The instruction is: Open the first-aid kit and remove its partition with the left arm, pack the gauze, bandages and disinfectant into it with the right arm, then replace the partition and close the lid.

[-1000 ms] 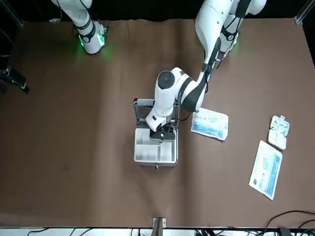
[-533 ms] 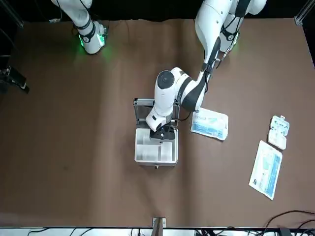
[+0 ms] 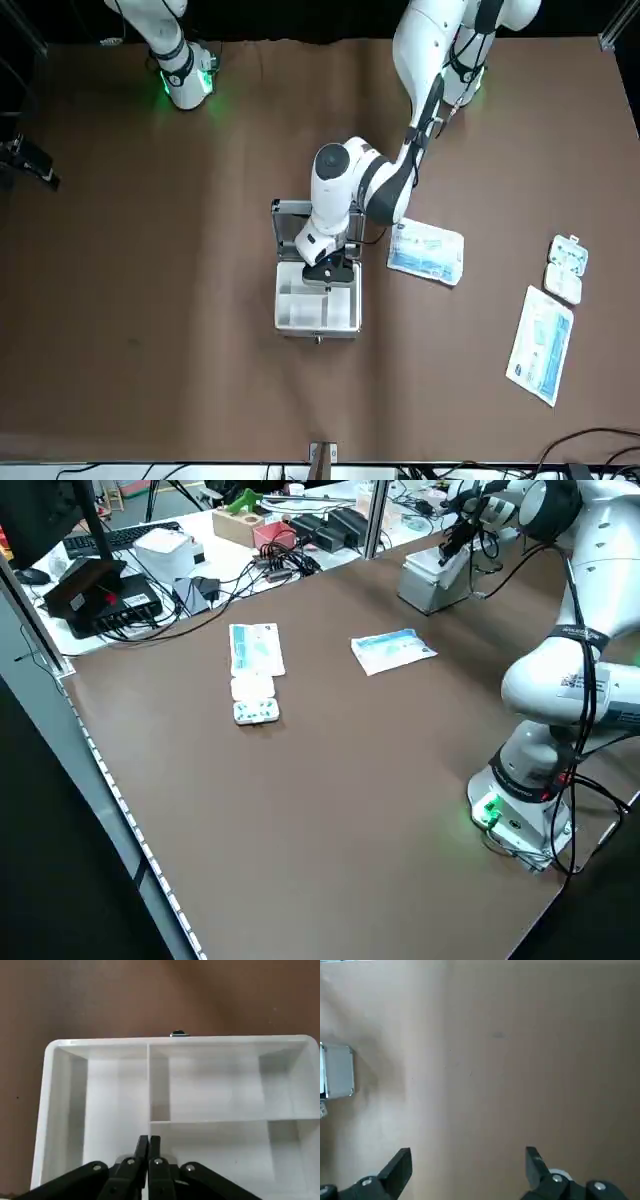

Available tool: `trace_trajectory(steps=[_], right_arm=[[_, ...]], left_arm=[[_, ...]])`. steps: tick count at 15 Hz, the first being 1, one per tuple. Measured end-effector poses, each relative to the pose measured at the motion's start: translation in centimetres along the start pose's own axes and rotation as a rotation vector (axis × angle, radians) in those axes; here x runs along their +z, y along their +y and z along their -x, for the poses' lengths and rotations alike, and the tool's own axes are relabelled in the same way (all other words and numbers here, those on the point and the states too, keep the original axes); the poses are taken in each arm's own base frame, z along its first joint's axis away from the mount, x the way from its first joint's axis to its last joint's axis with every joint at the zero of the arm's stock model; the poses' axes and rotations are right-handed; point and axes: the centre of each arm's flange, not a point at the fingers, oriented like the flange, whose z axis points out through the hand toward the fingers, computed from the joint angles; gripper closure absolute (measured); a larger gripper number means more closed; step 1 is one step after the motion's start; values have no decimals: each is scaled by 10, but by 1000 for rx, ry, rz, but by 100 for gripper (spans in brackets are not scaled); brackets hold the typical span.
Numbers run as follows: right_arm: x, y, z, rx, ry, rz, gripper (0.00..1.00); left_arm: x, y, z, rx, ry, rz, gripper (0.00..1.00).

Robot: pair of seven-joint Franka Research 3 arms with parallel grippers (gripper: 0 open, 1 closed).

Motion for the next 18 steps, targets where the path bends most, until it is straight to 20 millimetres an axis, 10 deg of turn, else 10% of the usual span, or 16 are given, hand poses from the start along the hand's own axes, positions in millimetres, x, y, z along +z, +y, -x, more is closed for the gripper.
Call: trace_trajectory(steps=[6,13,14,18], right_arm=[[0,0,0,0,0,0,0],[0,0,0,0,0,0,0],[0,0,0,0,0,0,0],[0,0,0,-1,-1,0,0]], left_arm=[[10,0,3,5,-4,-7,93],[3,-10,-11,-10,25,-17,33],[-11,-16,-25,-24,55,-13,16],[-71,-30,-56,-72,111,31,2]])
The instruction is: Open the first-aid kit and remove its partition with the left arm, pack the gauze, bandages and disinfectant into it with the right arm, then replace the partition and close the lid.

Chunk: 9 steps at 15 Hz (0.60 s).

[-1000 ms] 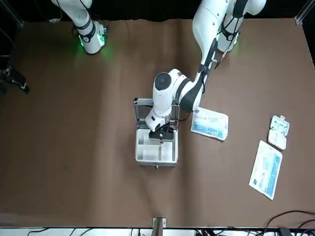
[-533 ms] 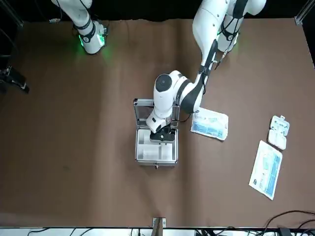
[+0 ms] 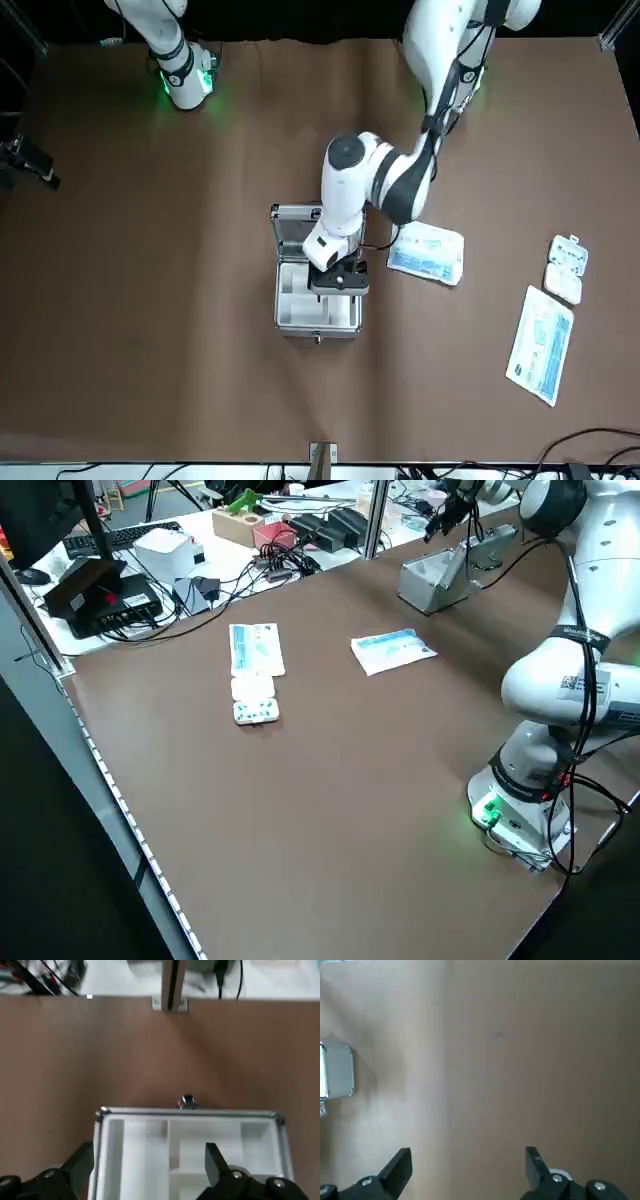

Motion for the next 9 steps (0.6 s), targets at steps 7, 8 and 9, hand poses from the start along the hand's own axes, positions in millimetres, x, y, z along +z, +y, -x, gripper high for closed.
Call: trace_trajectory(steps=[7,8,9], right_arm=[[0,0,0,0,0,0,0],[0,0,0,0,0,0,0],[0,0,0,0,0,0,0]], left_arm=[[-91,-36,-29,-113,-139,0,3],[-99,-37,-26,-123,-188,14,4],[-107,-38,-22,-138,-243,26,5]])
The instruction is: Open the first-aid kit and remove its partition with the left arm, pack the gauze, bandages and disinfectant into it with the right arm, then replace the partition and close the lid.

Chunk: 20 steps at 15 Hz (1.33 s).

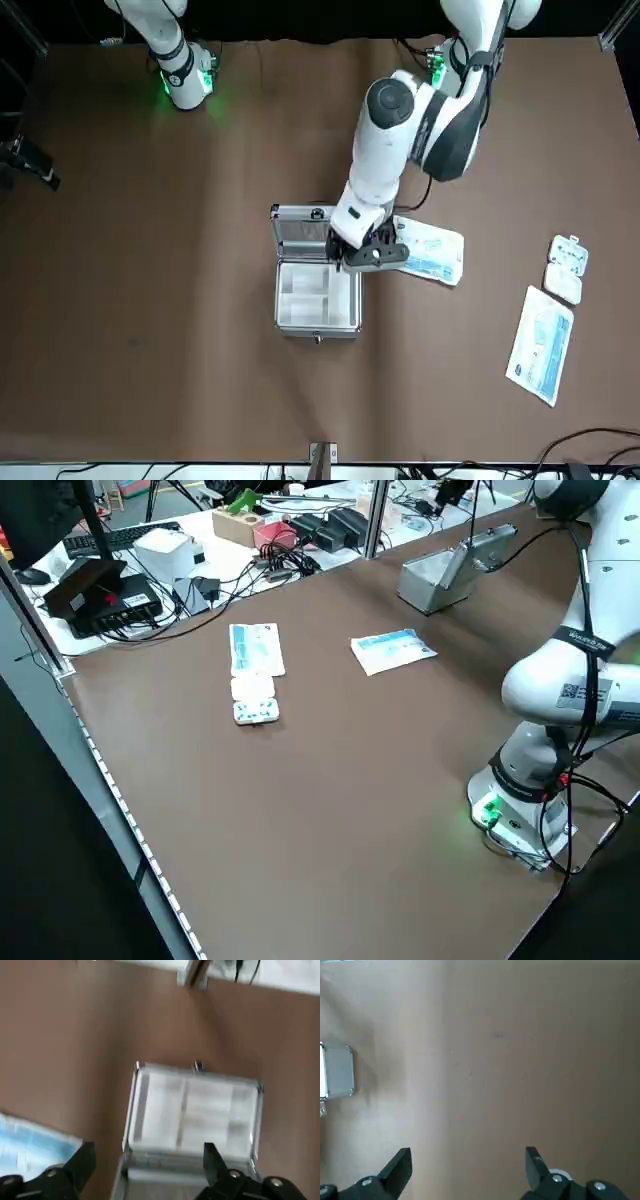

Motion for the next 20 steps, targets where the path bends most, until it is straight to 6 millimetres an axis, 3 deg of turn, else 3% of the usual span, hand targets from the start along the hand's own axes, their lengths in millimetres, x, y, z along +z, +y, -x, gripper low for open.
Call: trace_trajectory(steps=[3,6,10,12,15,20], right_arm=[[0,0,0,0,0,0,0],[0,0,0,0,0,0,0],[0,0,0,0,0,0,0],[0,0,0,0,-1,0,0],[0,0,0,0,-1,0,0],[0,0,0,0,-1,0,0]], left_arm=[[-17,-7,27,0,-200,-27,38],[-27,3,57,53,-301,-53,66],[-11,23,88,107,-355,-67,99],[23,30,102,124,-400,-103,99],[50,31,101,125,-407,-113,99],[48,28,60,144,-219,-31,99]])
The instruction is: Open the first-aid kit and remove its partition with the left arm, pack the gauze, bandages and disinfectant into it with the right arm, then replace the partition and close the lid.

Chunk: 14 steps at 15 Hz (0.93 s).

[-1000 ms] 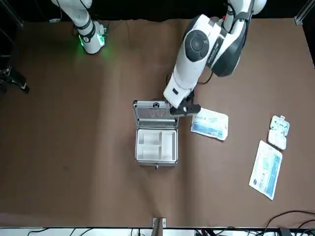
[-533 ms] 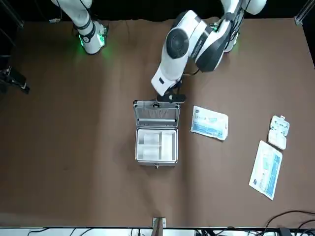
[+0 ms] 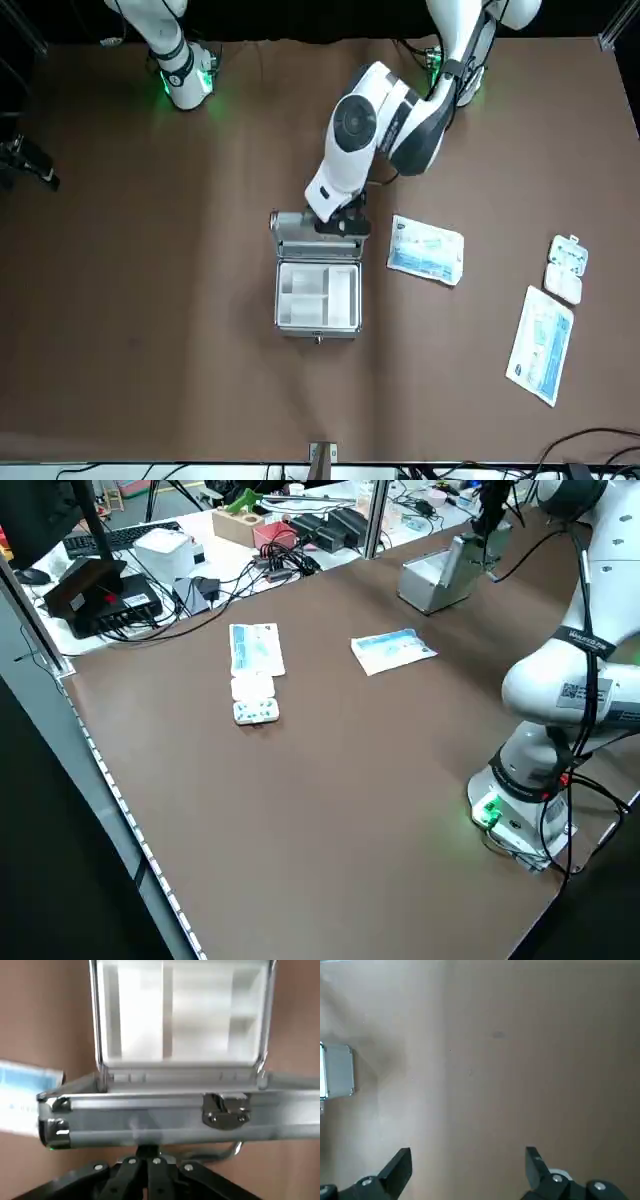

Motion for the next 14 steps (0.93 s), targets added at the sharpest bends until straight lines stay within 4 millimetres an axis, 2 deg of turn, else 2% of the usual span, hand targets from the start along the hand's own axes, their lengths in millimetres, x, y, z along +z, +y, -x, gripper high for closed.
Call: trace_trajectory(steps=[5,9,11,13,14], right_arm=[[0,0,0,0,0,0,0],[0,0,0,0,0,0,0],[0,0,0,0,0,0,0],[0,0,0,0,0,0,0],[0,0,0,0,0,0,0]], left_arm=[[2,-12,-32,-12,147,20,99],[-5,-20,-41,-24,175,24,99],[-13,-26,-46,-35,186,29,91],[-31,-43,-55,-45,208,35,86],[-59,-73,-66,-53,215,33,69]])
